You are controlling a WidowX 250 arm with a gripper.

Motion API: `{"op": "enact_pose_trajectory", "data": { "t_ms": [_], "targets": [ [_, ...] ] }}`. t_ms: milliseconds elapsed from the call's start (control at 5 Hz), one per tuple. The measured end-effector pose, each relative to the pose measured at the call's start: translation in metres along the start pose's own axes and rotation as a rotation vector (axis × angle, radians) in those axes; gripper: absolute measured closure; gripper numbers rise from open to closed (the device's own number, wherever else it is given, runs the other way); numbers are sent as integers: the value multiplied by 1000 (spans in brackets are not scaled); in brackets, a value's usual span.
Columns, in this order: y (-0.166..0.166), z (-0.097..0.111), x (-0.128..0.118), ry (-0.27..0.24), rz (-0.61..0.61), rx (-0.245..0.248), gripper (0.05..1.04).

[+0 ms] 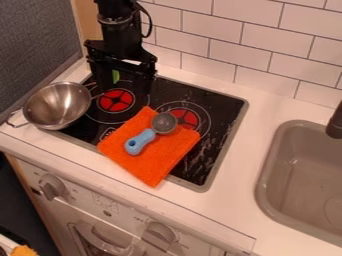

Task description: Move the silver bowl to the top of the right burner

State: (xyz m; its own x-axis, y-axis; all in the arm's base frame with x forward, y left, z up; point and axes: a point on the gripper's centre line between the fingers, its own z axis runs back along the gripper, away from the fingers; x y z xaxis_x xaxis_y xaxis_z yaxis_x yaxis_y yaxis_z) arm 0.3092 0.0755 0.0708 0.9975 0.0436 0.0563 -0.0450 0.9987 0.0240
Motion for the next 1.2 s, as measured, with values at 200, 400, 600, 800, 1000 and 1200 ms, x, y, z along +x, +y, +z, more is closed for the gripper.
{"op": "enact_pose_trajectory", "data": {
  "t_ms": [200, 400, 600, 800, 1000, 1200],
  "targets": [
    [-1, -10, -5, 35, 0, -5, 83],
    [8, -6, -21, 58, 6, 13, 83],
    [23, 22, -35, 0, 29, 8, 83],
    [41, 20, -45, -2, 52, 0, 83],
    [55, -4, -47, 61, 82, -16, 83],
    [64, -21, -40, 85, 94, -9, 83]
  ]
}}
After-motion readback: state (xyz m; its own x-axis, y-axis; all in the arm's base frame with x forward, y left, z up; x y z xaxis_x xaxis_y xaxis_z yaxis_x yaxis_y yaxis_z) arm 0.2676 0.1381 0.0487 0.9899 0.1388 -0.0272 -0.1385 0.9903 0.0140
